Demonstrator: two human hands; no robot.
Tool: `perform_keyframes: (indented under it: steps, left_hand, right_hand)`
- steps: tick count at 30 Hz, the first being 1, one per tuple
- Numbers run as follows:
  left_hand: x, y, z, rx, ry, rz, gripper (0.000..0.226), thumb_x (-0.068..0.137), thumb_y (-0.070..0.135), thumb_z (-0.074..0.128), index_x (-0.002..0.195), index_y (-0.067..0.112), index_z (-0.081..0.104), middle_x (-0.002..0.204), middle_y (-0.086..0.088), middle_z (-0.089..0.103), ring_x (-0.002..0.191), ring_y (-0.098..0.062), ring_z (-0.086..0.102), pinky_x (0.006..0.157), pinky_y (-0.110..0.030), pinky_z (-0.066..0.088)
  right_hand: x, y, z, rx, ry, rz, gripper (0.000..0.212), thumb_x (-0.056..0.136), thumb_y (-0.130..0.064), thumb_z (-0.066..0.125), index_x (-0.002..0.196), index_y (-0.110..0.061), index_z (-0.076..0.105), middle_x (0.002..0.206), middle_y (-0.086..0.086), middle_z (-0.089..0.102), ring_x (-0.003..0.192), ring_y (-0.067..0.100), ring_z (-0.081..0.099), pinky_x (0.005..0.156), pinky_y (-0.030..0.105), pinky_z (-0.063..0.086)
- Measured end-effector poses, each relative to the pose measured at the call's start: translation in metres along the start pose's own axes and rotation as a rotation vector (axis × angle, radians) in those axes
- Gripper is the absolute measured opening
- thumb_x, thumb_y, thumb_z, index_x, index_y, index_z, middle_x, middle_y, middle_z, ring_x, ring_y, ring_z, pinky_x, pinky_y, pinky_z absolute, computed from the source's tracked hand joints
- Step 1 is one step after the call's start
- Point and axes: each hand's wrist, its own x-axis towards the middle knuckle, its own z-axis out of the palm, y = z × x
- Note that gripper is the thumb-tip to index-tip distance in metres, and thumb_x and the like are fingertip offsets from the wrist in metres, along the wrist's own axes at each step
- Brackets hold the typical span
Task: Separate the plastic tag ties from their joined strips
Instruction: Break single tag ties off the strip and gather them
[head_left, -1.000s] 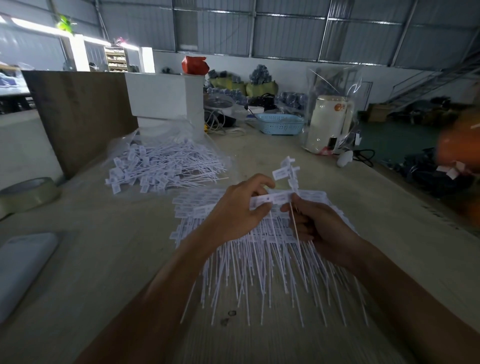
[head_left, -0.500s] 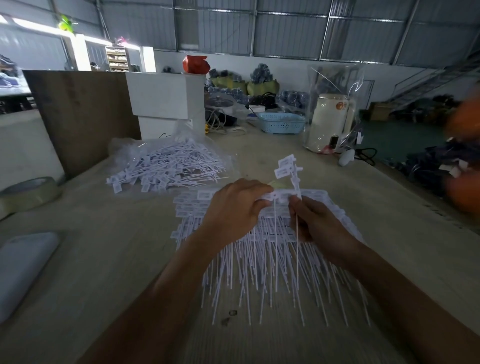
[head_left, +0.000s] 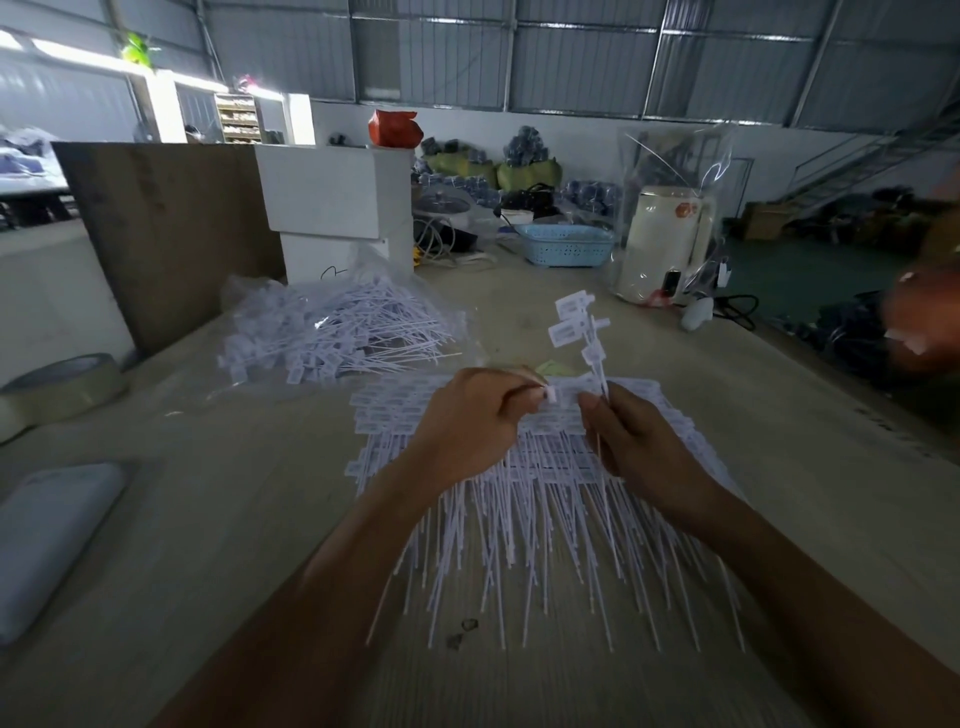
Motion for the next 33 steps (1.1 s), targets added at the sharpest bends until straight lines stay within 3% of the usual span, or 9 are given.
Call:
perform_keyframes:
  steps: [4, 9, 14, 17, 19, 21, 25, 29, 33]
  left_hand:
    - [-0.001, 0.005, -0.001, 0.007, 0.044, 0.141, 0.023, 0.096, 0.025, 0.062, 0.114, 0.016, 0.072, 0.108, 0.001, 0.073, 0.096, -0.015, 0.066, 0.082, -0.032, 0.053]
    - [0.0, 0.005, -0.006, -0.081, -0.075, 0.184, 0.022, 0.095, 0.014, 0.064, 0.115, 0.011, 0.073, 0.106, -0.003, 0.073, 0.095, -0.014, 0.065, 0.082, -0.018, 0.047]
    - [0.001, 0.001, -0.009, -0.12, -0.091, 0.167, 0.022, 0.092, 0.017, 0.068, 0.113, 0.013, 0.075, 0.089, 0.009, 0.067, 0.077, 0.0, 0.059, 0.072, -0.016, 0.044]
    - [-0.003, 0.002, -0.004, -0.135, -0.223, 0.196, 0.022, 0.088, 0.022, 0.074, 0.107, 0.013, 0.077, 0.096, 0.002, 0.073, 0.086, -0.005, 0.063, 0.08, -0.029, 0.052]
    - [-0.005, 0.004, 0.004, -0.093, -0.299, 0.217, 0.022, 0.086, 0.021, 0.076, 0.107, 0.013, 0.077, 0.102, -0.002, 0.075, 0.092, -0.014, 0.066, 0.084, -0.038, 0.051]
    - [-0.002, 0.004, 0.006, -0.084, -0.245, 0.222, 0.025, 0.086, 0.022, 0.077, 0.108, 0.013, 0.076, 0.105, -0.001, 0.074, 0.096, -0.015, 0.066, 0.088, -0.037, 0.051]
    - [0.002, -0.003, -0.002, -0.155, -0.025, 0.108, 0.025, 0.079, 0.024, 0.082, 0.103, 0.021, 0.074, 0.091, 0.011, 0.073, 0.082, -0.006, 0.068, 0.074, -0.025, 0.054]
    - [0.001, -0.005, -0.005, -0.22, 0.093, 0.053, 0.018, 0.079, 0.023, 0.083, 0.092, 0.023, 0.071, 0.075, 0.02, 0.067, 0.072, 0.001, 0.066, 0.062, -0.007, 0.044]
    - [0.002, 0.002, -0.005, -0.36, 0.145, 0.037, 0.012, 0.084, 0.027, 0.078, 0.092, 0.02, 0.071, 0.077, 0.009, 0.072, 0.073, -0.004, 0.068, 0.06, -0.011, 0.045]
  right_hand:
    - [0.0, 0.002, -0.002, 0.261, -0.017, 0.119, 0.038, 0.104, -0.038, 0.043, 0.072, -0.018, 0.04, 0.058, -0.009, 0.038, 0.048, 0.01, 0.034, 0.047, 0.023, 0.033]
    - [0.0, -0.001, -0.003, 0.344, -0.016, 0.216, 0.038, 0.104, -0.04, 0.043, 0.082, -0.01, 0.048, 0.065, 0.005, 0.054, 0.049, 0.019, 0.049, 0.048, 0.031, 0.048]
    - [-0.002, -0.001, -0.002, 0.243, -0.045, 0.194, 0.038, 0.107, -0.04, 0.039, 0.078, -0.015, 0.038, 0.055, 0.0, 0.034, 0.04, 0.013, 0.026, 0.04, 0.02, 0.026]
    - [0.005, -0.005, -0.018, 0.224, 0.243, 0.223, 0.037, 0.108, -0.038, 0.037, 0.078, -0.018, 0.045, 0.054, -0.003, 0.037, 0.041, 0.01, 0.029, 0.039, 0.02, 0.025]
    - [0.009, -0.007, -0.041, 0.365, 0.441, 0.25, 0.036, 0.108, -0.036, 0.036, 0.077, -0.021, 0.044, 0.054, -0.007, 0.036, 0.043, 0.009, 0.028, 0.04, 0.021, 0.025]
    - [0.01, -0.007, -0.052, 0.544, 0.498, 0.284, 0.037, 0.109, -0.034, 0.035, 0.075, -0.021, 0.041, 0.057, -0.005, 0.035, 0.045, 0.01, 0.027, 0.04, 0.021, 0.024]
    - [0.006, -0.009, -0.026, 0.774, 0.313, 0.354, 0.029, 0.109, -0.032, 0.035, 0.087, -0.017, 0.047, 0.06, -0.002, 0.042, 0.048, 0.011, 0.033, 0.041, 0.022, 0.032]
    - [0.003, -0.016, -0.008, 0.925, 0.079, 0.32, 0.024, 0.108, -0.025, 0.035, 0.091, -0.016, 0.048, 0.064, 0.002, 0.04, 0.046, 0.01, 0.031, 0.041, 0.021, 0.032]
    - [0.004, -0.019, -0.022, 1.028, 0.076, 0.299, 0.024, 0.107, -0.024, 0.033, 0.091, -0.016, 0.05, 0.063, -0.004, 0.029, 0.044, 0.005, 0.022, 0.035, 0.016, 0.024]
